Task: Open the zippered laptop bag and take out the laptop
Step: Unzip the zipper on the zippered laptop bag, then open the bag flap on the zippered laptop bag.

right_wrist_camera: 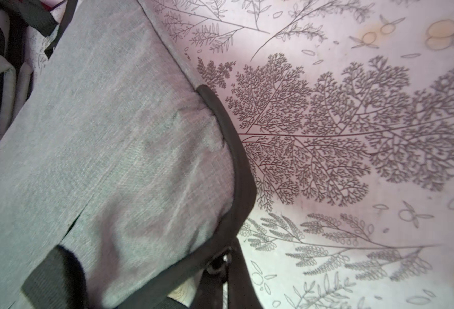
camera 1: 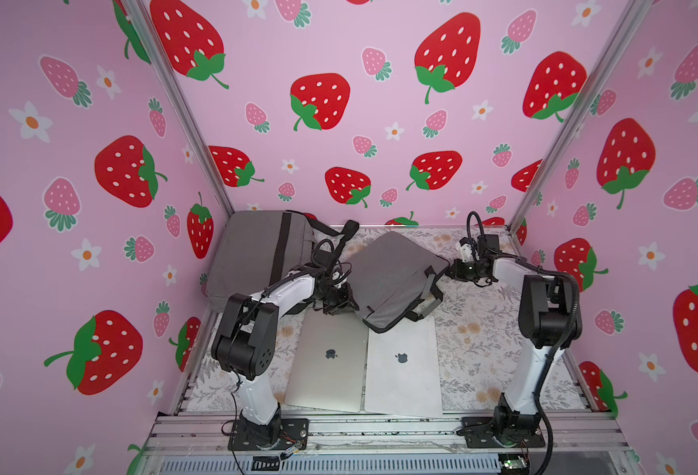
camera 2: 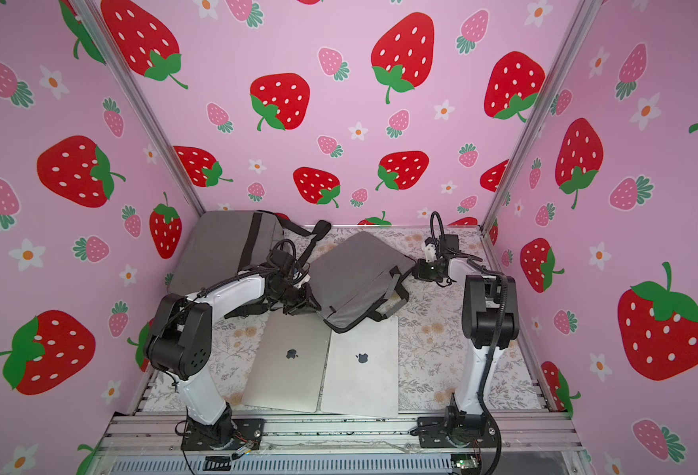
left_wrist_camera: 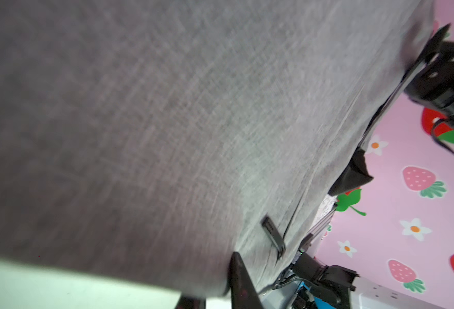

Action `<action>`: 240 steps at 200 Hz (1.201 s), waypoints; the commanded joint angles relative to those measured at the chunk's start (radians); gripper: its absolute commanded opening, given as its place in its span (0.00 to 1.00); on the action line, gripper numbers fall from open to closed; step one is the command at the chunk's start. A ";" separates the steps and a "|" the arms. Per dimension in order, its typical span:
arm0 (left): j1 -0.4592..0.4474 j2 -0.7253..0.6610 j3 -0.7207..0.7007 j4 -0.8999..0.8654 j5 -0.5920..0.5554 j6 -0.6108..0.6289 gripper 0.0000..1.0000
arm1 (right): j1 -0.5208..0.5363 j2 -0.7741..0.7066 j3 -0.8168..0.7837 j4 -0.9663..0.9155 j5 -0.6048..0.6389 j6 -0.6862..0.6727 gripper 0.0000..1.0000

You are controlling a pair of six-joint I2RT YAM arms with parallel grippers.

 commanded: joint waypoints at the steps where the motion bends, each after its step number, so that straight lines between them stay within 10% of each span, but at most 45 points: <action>1: -0.018 -0.025 0.089 -0.045 -0.034 0.052 0.26 | -0.028 -0.073 -0.028 0.051 -0.019 -0.028 0.13; 125: -0.296 0.035 0.409 -0.180 -0.397 0.263 0.46 | -0.027 -0.439 -0.297 0.130 0.093 0.009 0.91; 240: -0.557 0.316 0.607 -0.305 -0.750 0.312 0.62 | -0.028 -0.843 -0.739 0.259 -0.045 0.239 0.99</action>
